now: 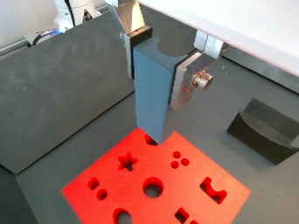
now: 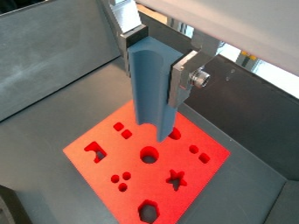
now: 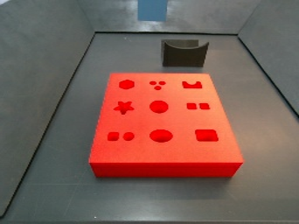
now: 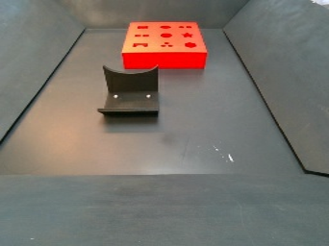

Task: Insert the arch object.

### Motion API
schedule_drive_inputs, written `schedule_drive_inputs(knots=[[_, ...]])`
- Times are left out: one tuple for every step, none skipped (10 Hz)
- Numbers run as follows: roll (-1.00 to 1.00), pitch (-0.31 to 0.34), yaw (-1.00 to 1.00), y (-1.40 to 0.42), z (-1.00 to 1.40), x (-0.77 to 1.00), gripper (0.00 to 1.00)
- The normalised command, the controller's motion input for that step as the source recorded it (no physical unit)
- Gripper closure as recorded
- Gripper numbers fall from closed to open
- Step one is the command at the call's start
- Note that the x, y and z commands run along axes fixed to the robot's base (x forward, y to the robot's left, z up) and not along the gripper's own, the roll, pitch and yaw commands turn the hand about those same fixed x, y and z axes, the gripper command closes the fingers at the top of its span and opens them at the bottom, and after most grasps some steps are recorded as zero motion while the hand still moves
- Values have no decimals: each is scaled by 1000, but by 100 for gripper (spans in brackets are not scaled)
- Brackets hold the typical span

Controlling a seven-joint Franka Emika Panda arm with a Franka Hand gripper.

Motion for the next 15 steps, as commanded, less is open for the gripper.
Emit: schedule_drive_inputs(knots=[[0, 0, -106, 0, -66, 320, 100], [0, 27, 0, 103, -277, 809, 100], [4, 34, 0, 226, -420, 1000, 100], [56, 20, 0, 180, -383, 1000, 100], [81, 7, 0, 191, -320, 1000, 100], [109, 0, 0, 97, -274, 1000, 100], [114, -83, -17, 0, -271, 1000, 100], [114, -86, -20, 0, -271, 1000, 100], [124, -103, -26, 0, -243, 1000, 100], [107, -107, -17, 0, -251, 1000, 100], [97, -114, 0, 9, -226, 1000, 100], [100, -107, 0, 46, -209, 1000, 100], [91, -67, 0, 114, -209, 1000, 100], [70, -59, 0, 183, -203, 1000, 100], [73, -60, 0, 186, -197, 1000, 100]])
